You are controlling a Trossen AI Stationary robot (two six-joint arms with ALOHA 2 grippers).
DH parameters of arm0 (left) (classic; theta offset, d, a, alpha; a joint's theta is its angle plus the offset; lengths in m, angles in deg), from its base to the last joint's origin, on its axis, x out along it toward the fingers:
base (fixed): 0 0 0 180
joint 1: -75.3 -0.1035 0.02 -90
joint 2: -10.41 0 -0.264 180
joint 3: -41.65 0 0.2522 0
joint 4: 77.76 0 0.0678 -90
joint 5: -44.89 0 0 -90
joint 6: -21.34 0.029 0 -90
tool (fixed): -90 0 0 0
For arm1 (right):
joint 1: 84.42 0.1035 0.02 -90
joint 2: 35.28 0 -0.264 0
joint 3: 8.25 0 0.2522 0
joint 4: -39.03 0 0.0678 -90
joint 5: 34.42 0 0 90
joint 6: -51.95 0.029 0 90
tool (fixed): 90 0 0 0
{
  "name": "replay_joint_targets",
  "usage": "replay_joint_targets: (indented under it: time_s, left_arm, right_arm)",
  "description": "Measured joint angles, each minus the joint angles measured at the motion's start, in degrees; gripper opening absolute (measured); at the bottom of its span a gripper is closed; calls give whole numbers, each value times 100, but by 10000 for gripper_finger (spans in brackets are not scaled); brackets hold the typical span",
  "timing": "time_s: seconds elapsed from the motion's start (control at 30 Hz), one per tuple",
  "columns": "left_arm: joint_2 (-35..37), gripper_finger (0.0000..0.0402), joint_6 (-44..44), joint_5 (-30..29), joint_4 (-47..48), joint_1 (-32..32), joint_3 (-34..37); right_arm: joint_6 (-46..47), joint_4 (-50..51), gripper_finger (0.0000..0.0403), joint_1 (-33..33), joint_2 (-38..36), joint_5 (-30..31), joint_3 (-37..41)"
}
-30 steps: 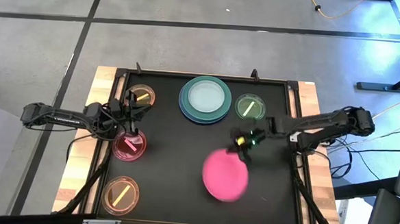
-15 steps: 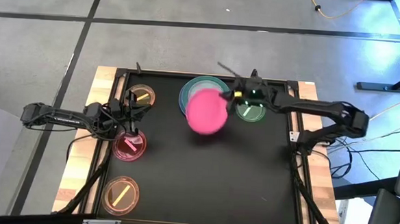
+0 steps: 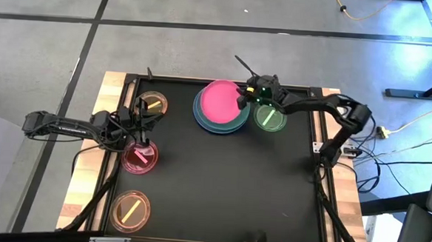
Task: Stack plastic plates
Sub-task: Stack the pink plate on top of the gray plate, then stack the light green plate on top of the pink plate
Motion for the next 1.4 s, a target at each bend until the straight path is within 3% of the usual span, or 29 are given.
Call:
replay_joint_targets:
  time_s: [0.2,0.4,0.67,0.83,1.17,1.4]
  left_arm:
    - [1,6,0,2,0,1,0]
    - [1,6,0,4,0,0,0]
    - [0,6,2,7,0,2,0]
    - [0,6,1,7,0,0,0]
    - [1,6,0,8,0,2,0]
    - [0,6,-2,8,0,1,0]
  right_arm:
    - [88,-79,5,3,216,389,0]
    - [112,11,16,3,246,175,0]
    - [-4,164,118,6,218,87,0]
    - [-679,326,164,7,-275,87,0]
    - [-1320,2707,177,11,-1899,89,-2]
    - [-1504,4860,177,57,-2300,56,-1]
